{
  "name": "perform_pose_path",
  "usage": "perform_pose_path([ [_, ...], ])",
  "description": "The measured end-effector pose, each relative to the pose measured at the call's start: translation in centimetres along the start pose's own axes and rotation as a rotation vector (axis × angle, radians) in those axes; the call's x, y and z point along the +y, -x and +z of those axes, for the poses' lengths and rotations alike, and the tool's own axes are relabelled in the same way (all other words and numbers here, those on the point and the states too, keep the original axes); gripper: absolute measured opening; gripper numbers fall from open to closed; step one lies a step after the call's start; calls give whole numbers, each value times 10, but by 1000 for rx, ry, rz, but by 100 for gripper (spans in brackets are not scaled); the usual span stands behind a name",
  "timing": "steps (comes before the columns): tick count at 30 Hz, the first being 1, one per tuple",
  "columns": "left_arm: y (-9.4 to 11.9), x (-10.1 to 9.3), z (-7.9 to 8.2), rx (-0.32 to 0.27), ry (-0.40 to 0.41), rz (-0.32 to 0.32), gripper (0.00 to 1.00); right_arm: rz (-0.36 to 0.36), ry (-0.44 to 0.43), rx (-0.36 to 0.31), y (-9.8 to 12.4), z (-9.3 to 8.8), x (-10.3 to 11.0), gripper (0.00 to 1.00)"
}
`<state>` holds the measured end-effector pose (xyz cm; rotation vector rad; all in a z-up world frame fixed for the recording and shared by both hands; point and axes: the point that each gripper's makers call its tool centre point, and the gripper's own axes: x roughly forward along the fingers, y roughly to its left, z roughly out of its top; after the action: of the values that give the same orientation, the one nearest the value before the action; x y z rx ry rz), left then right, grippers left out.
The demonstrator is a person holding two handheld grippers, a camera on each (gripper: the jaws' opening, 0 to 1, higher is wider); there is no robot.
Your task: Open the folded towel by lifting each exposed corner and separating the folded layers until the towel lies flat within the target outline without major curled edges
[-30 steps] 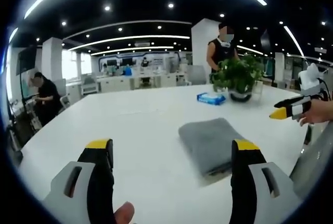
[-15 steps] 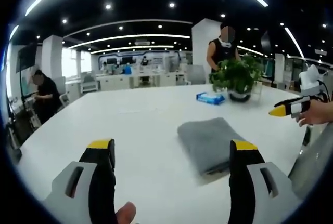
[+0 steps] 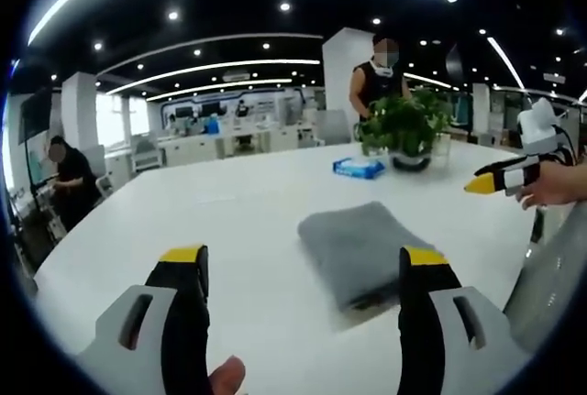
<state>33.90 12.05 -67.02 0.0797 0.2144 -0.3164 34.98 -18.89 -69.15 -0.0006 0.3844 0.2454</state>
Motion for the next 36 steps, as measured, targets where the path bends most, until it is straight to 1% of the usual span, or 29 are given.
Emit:
perform_pose_path([
  [3, -8, -8, 5, -11, 8, -1, 78, 0, -7, -13, 2, 4, 0, 74],
  [4, -10, -13, 8, -12, 15, -7, 75, 0, -14, -27, 3, 6, 0, 74],
  [5, -14, -20, 11, -10, 21, -23, 72, 6, -17, -28, 4, 6, 0, 74],
  [6, -16, -23, 12, -11, 22, -28, 70, 7, -30, -30, 3, 6, 1, 74],
  [8, -24, -36, 17, -7, 11, -53, 68, 8, -33, -24, 3, 5, 1, 74],
  [10, -33, -49, 22, -19, -10, -74, 67, 7, -25, -24, 3, 5, 3, 74],
  [11, -38, -55, 22, -15, -13, -85, 67, 8, -22, -25, 3, 5, 3, 74],
  [15, -48, -70, 17, 11, -8, -114, 66, 17, -2, -9, 2, 2, 7, 73],
  [17, -52, -76, 15, 32, 13, -126, 66, 19, 8, 0, 1, 1, 8, 73],
  [19, -56, -84, 16, 32, 17, -137, 65, 14, 27, 0, 1, 1, 8, 73],
  [21, -60, -95, 12, 39, 16, -164, 65, 12, 35, 2, 0, 1, 7, 72],
  [22, -61, -102, 9, 54, 22, -185, 64, 9, 35, 3, 0, 1, 6, 72],
  [24, -66, -111, 4, 70, 20, -201, 60, -1, 33, 0, 1, 2, 3, 72],
  [27, -75, -128, -4, 80, -8, -237, 60, -18, 25, -2, 2, 3, -1, 71],
  [32, -84, -140, -11, 94, -16, -264, 55, -26, 21, 7, 0, 1, -5, 71],
  [36, -91, -149, -14, 100, 9, -283, 54, -30, 12, 10, -2, 0, -6, 71],
])
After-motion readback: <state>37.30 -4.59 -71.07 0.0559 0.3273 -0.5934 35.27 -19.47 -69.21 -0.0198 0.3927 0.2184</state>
